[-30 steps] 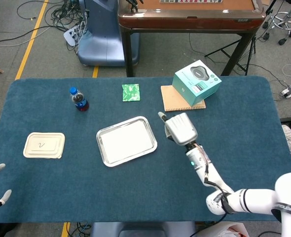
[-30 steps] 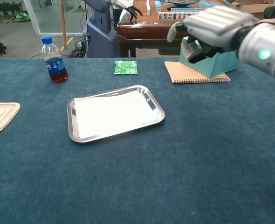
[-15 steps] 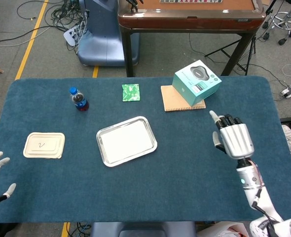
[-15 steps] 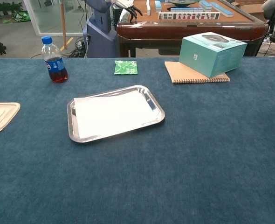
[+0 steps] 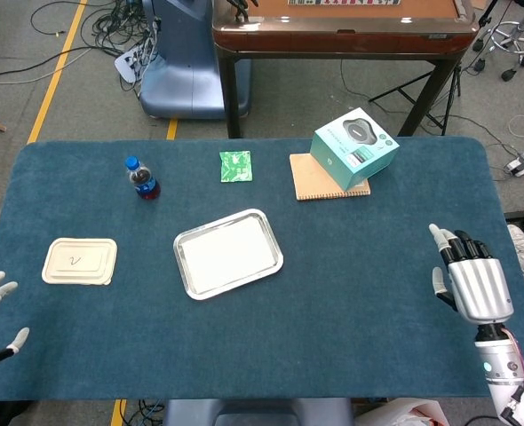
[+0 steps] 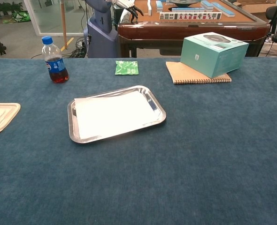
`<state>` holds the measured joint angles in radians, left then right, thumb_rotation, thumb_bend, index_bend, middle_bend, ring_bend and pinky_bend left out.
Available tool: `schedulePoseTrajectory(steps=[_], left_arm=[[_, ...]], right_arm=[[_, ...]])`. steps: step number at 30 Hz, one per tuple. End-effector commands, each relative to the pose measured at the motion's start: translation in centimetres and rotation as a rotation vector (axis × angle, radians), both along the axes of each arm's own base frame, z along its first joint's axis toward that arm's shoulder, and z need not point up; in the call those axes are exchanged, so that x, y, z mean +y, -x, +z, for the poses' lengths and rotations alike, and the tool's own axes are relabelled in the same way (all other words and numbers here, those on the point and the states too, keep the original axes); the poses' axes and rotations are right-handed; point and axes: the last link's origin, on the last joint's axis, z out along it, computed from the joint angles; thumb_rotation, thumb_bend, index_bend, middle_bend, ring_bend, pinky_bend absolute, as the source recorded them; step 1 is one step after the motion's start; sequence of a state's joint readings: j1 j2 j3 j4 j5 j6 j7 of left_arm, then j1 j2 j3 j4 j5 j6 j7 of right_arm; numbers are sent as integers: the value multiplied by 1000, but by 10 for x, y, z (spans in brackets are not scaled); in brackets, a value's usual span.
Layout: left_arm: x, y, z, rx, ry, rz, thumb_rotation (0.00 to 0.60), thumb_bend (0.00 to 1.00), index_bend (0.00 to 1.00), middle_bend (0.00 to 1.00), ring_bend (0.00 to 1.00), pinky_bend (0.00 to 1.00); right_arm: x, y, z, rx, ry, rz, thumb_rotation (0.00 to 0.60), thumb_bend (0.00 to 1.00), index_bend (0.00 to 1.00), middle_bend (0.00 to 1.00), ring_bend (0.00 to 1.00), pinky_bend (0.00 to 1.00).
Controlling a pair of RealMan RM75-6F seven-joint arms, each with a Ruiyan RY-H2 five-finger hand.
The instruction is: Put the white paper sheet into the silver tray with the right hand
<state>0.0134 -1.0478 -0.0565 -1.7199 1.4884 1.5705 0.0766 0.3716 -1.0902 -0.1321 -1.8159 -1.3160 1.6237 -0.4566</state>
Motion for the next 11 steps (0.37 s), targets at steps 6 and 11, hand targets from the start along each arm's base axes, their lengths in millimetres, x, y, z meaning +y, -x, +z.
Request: schedulePoseTrajectory(steps=[6, 11], left_arm=[[0, -4, -1, 3, 2, -5, 600, 212, 221, 116, 140, 86], [0, -5, -3, 3, 8, -6, 600, 212, 221, 116, 140, 86]], right_arm=[[12, 8, -3, 4, -8, -7, 497, 637, 30, 203, 145, 297], [15, 9, -5, -20, -5, -6, 502, 638, 30, 203, 145, 297]])
